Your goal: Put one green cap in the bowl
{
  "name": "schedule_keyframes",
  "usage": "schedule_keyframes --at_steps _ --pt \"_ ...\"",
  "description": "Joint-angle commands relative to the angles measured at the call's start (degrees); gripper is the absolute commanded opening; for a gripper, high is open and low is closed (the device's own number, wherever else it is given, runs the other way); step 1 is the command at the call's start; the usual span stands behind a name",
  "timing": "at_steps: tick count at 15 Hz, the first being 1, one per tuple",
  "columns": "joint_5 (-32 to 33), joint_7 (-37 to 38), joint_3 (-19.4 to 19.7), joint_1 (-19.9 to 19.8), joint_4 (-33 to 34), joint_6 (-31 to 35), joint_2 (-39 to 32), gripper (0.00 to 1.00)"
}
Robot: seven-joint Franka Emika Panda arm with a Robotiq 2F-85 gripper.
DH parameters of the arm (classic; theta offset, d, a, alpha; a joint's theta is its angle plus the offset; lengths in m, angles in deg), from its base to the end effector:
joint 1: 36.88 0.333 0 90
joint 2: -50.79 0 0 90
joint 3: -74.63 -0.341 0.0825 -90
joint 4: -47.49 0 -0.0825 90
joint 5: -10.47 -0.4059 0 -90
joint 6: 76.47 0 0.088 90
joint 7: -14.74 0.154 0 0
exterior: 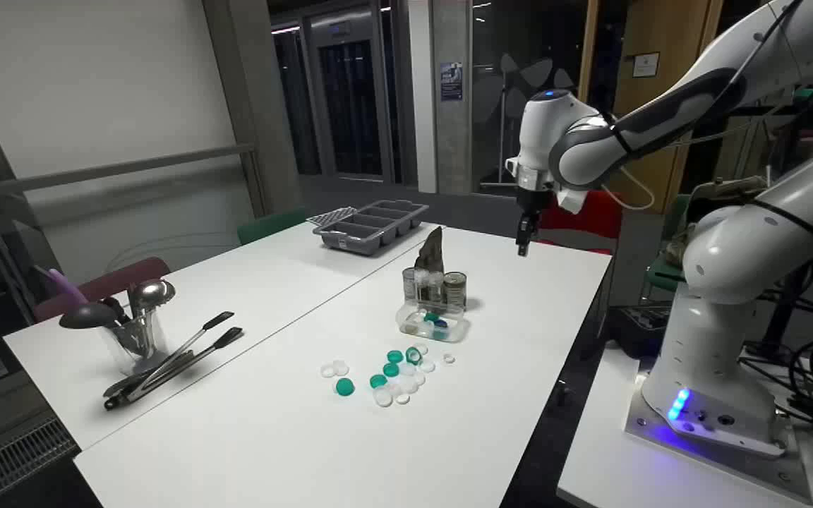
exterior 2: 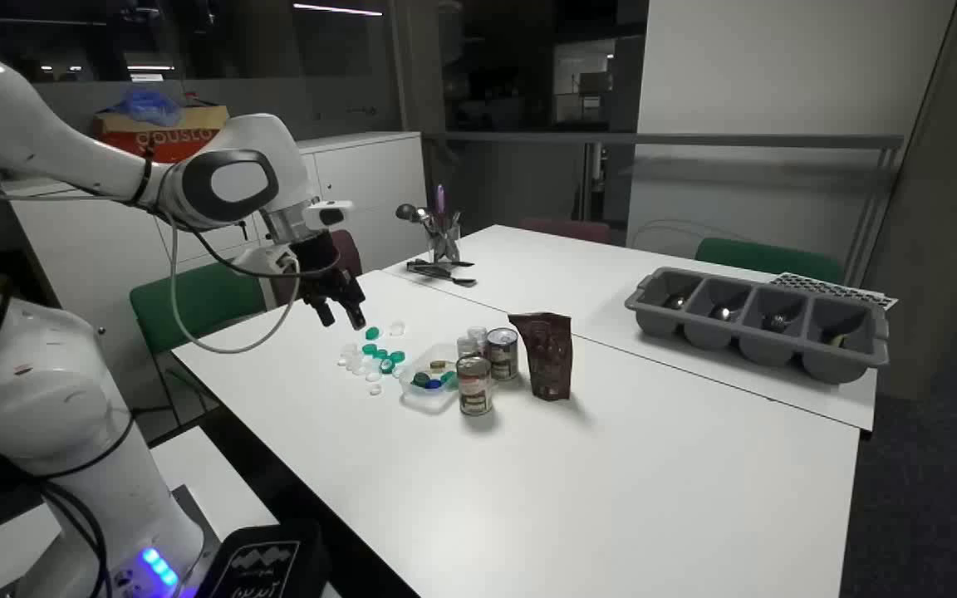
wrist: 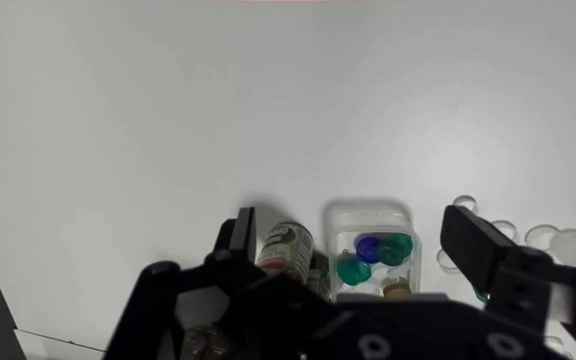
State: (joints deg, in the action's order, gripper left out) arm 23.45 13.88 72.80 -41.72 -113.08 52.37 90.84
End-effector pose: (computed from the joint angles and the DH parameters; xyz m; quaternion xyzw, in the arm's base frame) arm 0.3441 -0.0344 0.3740 0.9912 0.0428 0.0674 0.1057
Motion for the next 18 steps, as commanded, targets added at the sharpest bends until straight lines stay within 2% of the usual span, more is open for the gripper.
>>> schedule_keyframes --at_steps 1,4,10,18 --pt "0.2 0.2 0.3 0.4 0.1 -0.3 0.0 1.0" --pt "0.8 -1.4 -0.7 2.3 4.0 2.6 -5.8 1.0" --pt "1.8 -5.0 -3.6 6.7 14.5 3.9 -17.0 1.0" --pt "5.5 -13.7 -3.4 8.2 28.1 5.1 -30.7 1.0"
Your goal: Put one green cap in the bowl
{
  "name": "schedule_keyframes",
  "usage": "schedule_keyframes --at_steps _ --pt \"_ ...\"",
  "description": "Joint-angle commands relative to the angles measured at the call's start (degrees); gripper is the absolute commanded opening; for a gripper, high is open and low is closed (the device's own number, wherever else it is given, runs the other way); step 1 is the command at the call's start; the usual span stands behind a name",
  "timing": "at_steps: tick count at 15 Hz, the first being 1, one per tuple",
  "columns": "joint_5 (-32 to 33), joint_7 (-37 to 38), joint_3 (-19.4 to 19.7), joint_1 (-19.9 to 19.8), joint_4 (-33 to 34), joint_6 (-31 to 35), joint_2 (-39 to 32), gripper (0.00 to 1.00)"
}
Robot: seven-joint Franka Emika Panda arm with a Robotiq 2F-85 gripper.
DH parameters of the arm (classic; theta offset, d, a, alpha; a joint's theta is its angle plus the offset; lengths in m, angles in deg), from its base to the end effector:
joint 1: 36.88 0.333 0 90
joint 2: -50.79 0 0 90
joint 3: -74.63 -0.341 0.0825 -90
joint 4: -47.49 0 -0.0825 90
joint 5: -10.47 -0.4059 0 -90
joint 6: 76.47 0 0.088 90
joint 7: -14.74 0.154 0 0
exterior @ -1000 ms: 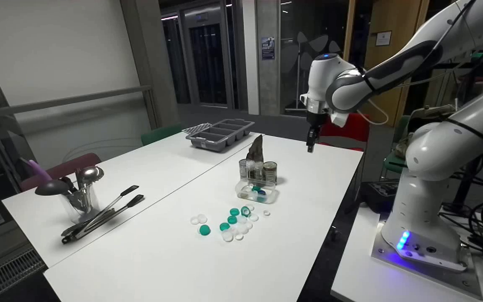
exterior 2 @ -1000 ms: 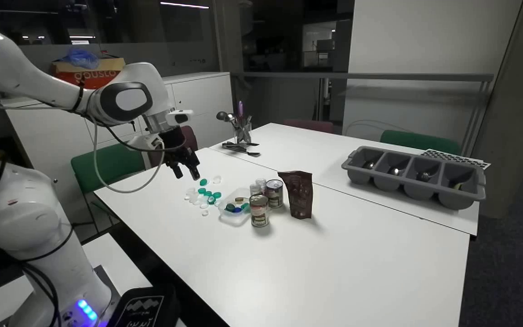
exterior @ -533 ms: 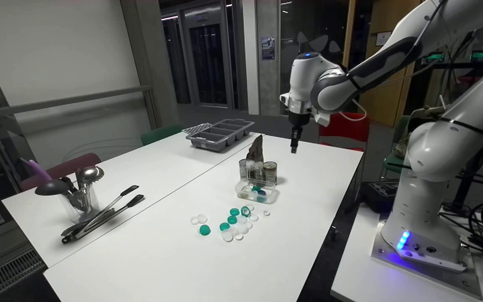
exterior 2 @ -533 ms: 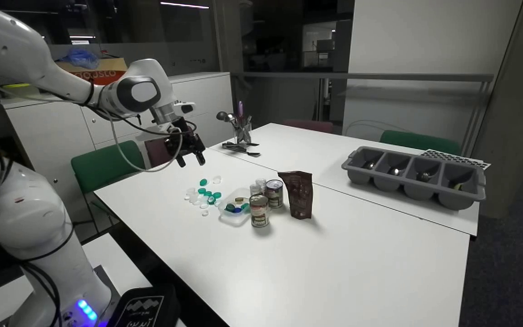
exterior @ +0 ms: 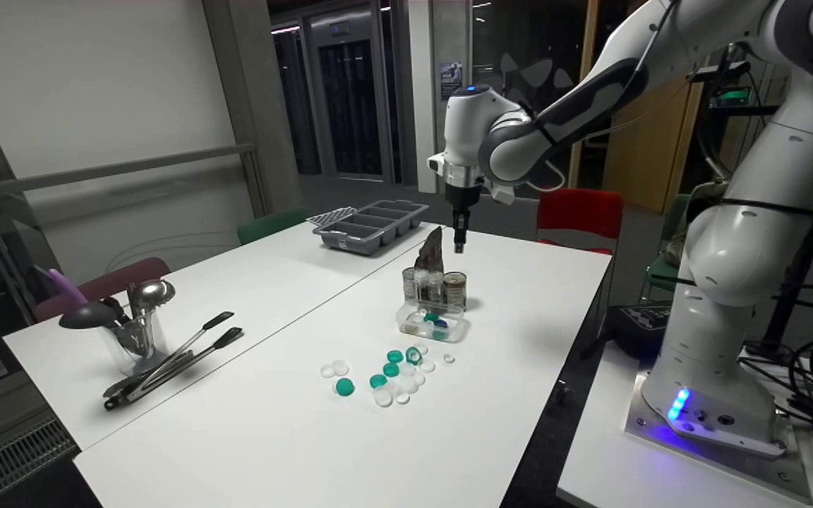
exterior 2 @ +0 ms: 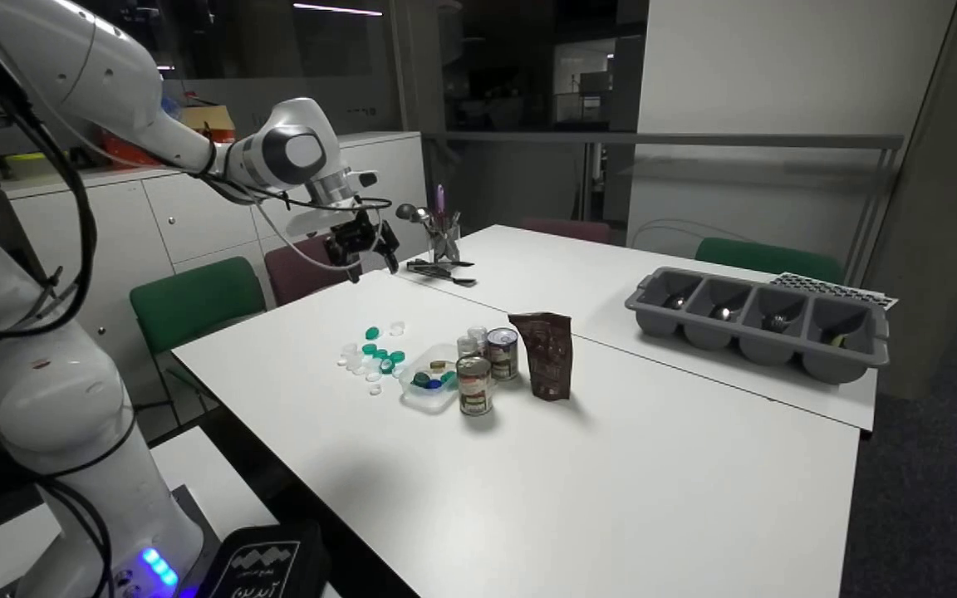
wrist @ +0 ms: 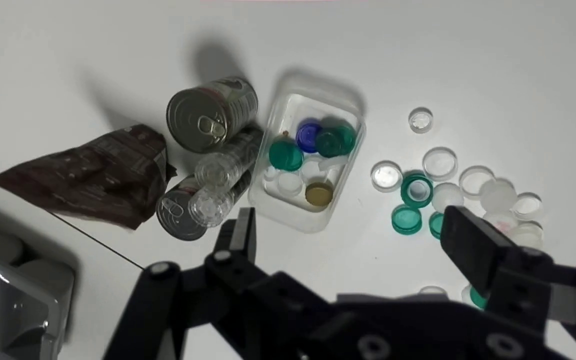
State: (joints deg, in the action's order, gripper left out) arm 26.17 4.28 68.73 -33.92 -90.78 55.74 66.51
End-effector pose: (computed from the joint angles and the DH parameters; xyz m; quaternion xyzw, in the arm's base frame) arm 0.4838 0.0603 0.3991 0.9579 0.2465 0.0796 0.1235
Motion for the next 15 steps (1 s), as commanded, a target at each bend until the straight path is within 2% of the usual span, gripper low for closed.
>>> schedule_keyframes --at_steps 1,4,5,13,15 --pt "3.7 -5.3 0.6 0.4 7.5 1.9 -8.4 1.0" --pt "5.4 -9.1 0.5 0.7 10.5 1.6 -12.5 1.0" --pt "3.7 -6.5 0.5 0.7 7.8 0.8 -9.6 1.0" --pt "4.0 -7.0 0.7 0.7 7.8 1.1 -10.3 1.0" --pt "4.2 -12.2 1.3 0.4 8.2 2.7 -11.6 1.0"
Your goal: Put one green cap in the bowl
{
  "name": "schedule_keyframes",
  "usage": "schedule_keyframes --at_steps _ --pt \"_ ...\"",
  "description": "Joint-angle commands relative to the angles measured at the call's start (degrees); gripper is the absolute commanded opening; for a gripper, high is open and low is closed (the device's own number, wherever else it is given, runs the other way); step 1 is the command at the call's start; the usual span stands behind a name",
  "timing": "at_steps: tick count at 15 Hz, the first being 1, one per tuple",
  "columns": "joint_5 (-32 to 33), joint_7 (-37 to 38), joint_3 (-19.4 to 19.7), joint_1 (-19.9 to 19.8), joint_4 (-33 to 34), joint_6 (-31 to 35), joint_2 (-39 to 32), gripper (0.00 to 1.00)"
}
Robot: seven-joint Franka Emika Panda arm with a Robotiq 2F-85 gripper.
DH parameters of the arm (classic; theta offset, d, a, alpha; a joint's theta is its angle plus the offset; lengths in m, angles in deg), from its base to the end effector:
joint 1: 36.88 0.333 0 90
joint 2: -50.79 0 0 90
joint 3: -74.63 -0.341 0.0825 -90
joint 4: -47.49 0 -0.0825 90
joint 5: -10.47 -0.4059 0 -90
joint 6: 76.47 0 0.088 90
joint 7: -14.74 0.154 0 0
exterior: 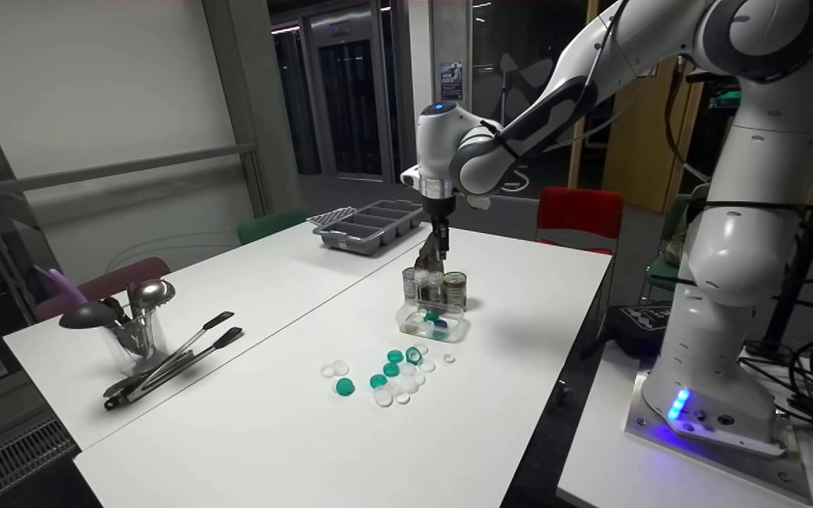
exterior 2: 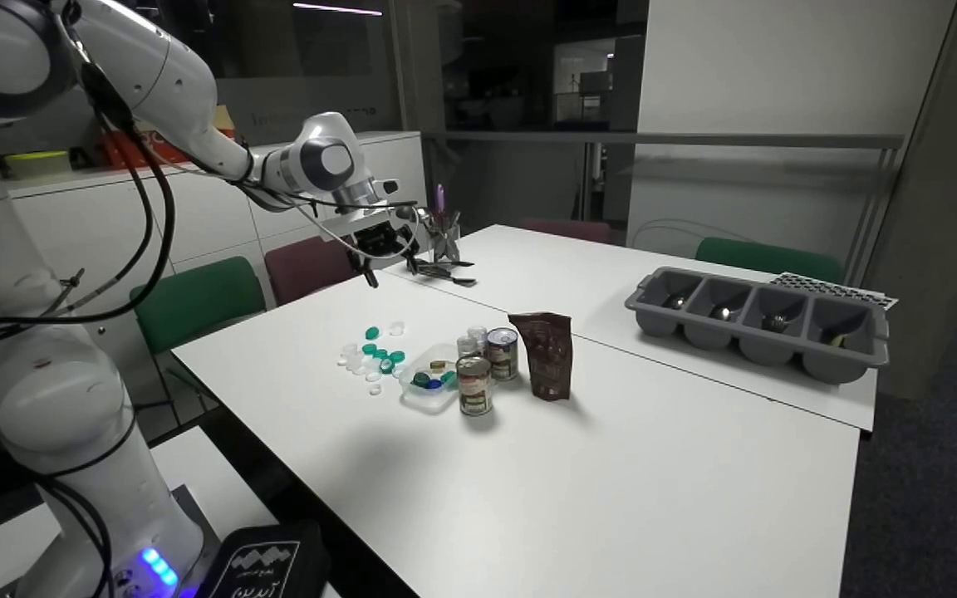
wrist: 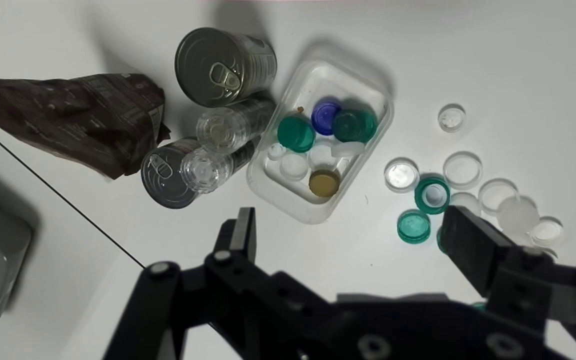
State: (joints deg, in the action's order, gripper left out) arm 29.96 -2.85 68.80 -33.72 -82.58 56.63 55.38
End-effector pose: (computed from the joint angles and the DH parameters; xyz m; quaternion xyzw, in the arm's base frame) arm 0.5388 0.0677 0.3725 0.9319 0.3304 0.0545 0.1395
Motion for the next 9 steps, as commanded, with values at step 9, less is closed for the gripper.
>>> schedule_keyframes --at_steps 9 --pt "-12.0 -32.4 0.6 -1.2 18.5 3.5 -21.7 1.0"
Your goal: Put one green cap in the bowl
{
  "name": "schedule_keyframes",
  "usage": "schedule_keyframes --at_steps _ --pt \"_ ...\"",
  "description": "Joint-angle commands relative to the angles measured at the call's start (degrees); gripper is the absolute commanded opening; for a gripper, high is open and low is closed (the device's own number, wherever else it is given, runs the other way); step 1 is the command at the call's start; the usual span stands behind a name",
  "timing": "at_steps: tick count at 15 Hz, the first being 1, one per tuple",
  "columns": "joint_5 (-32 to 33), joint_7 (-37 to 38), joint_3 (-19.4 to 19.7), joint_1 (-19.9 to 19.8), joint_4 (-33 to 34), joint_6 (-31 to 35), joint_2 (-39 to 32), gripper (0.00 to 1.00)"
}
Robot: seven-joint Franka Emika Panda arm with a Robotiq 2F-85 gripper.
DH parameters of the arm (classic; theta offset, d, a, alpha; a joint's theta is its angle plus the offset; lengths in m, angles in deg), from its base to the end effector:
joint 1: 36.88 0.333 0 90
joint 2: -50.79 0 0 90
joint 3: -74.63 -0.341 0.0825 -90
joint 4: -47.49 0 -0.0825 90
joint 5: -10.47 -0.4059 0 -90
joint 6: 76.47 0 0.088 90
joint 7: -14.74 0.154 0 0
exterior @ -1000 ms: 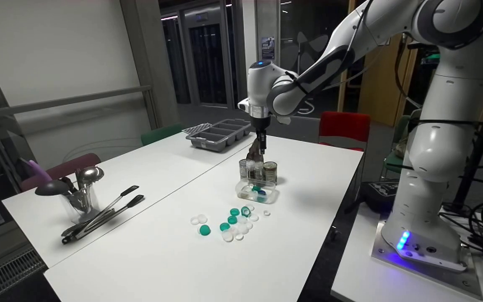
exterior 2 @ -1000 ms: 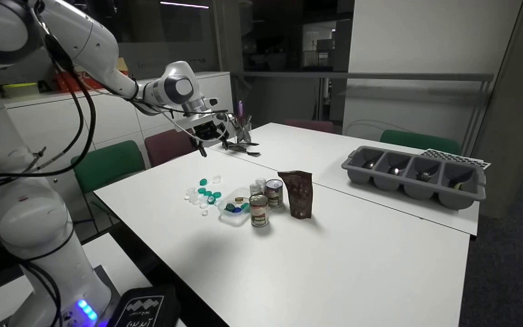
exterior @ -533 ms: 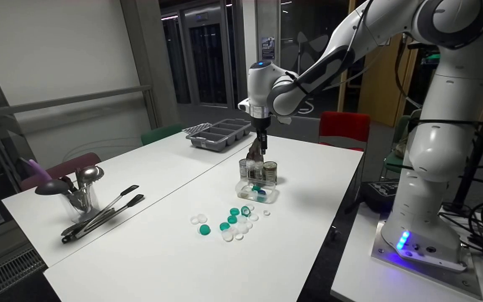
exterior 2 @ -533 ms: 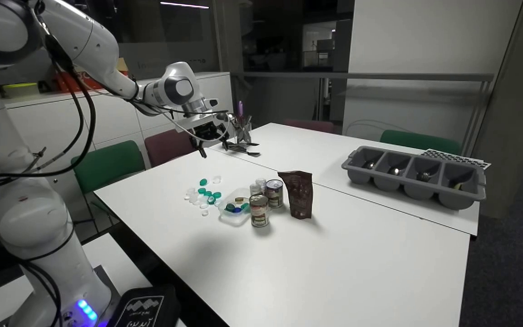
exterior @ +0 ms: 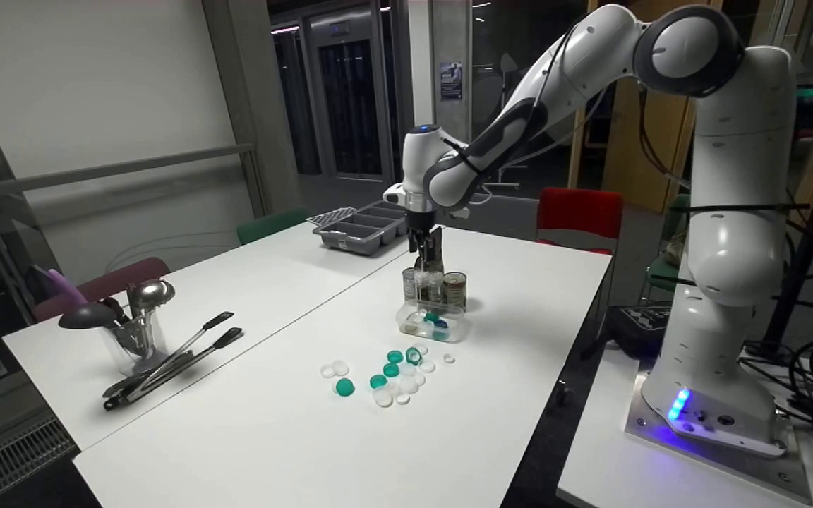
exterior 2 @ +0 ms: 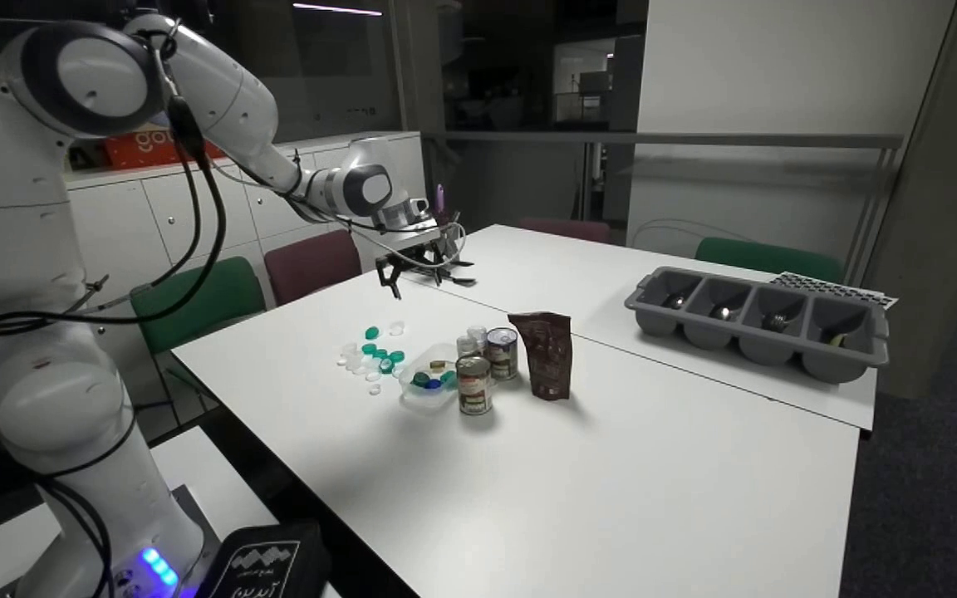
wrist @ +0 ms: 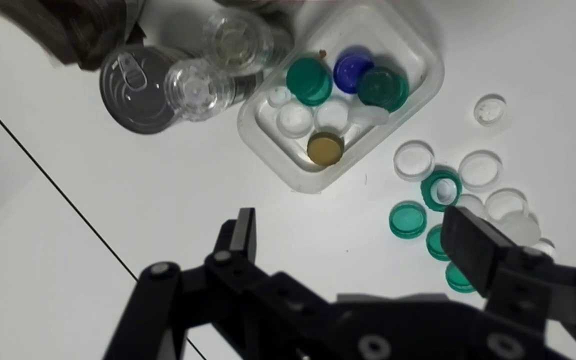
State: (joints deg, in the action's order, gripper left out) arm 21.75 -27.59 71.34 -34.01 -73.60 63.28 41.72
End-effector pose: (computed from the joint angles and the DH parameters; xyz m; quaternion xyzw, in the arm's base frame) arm 0.6086 0.0590 0.3214 0.8763 0.4700 0.0593 0.0878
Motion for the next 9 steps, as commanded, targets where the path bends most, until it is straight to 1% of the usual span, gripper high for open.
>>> schedule_keyframes --at_steps 1,3,6,9 --pt "-4.6 -9.4 -2.8 -1.0 12.8 -4.8 -10.9 1.0" --pt "-5.5 -11.0 -4.2 -0.6 18.9 -9.0 -15.9 1.0" --pt "-5.0 -9.4 -5.3 0.3 27.0 -15.7 -21.9 1.0" --pt "-5.0 -8.1 -5.7 0.9 33.1 -20.3 -26.9 1.0"
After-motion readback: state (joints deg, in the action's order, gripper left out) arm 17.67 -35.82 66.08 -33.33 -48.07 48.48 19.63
